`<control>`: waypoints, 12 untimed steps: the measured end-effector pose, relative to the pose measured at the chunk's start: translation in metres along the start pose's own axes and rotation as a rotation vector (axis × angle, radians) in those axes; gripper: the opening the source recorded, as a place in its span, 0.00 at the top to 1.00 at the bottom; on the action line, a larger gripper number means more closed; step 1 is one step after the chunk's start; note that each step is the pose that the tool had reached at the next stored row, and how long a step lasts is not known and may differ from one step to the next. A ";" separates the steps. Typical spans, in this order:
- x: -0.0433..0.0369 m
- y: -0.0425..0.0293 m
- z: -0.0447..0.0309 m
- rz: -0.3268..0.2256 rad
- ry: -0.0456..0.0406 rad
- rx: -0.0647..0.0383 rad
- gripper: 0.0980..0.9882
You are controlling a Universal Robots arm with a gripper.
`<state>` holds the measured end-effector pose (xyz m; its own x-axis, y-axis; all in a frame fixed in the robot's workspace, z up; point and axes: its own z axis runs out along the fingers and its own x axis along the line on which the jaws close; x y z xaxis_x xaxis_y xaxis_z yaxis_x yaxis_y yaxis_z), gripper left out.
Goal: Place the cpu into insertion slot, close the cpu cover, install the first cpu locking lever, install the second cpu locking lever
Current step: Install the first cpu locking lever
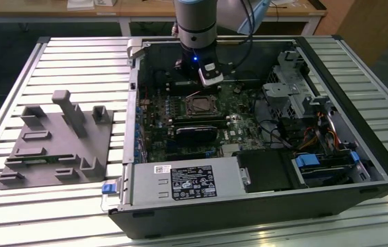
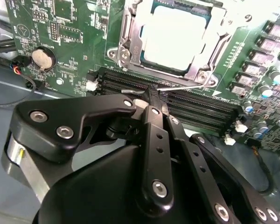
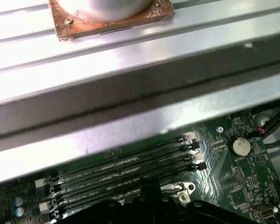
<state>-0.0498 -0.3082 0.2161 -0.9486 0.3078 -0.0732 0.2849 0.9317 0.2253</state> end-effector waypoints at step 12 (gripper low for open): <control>0.0018 0.0056 0.0032 0.009 -0.0135 0.035 0.99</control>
<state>-0.0494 -0.3019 0.2141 -0.9441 0.3186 -0.0845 0.2984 0.9350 0.1917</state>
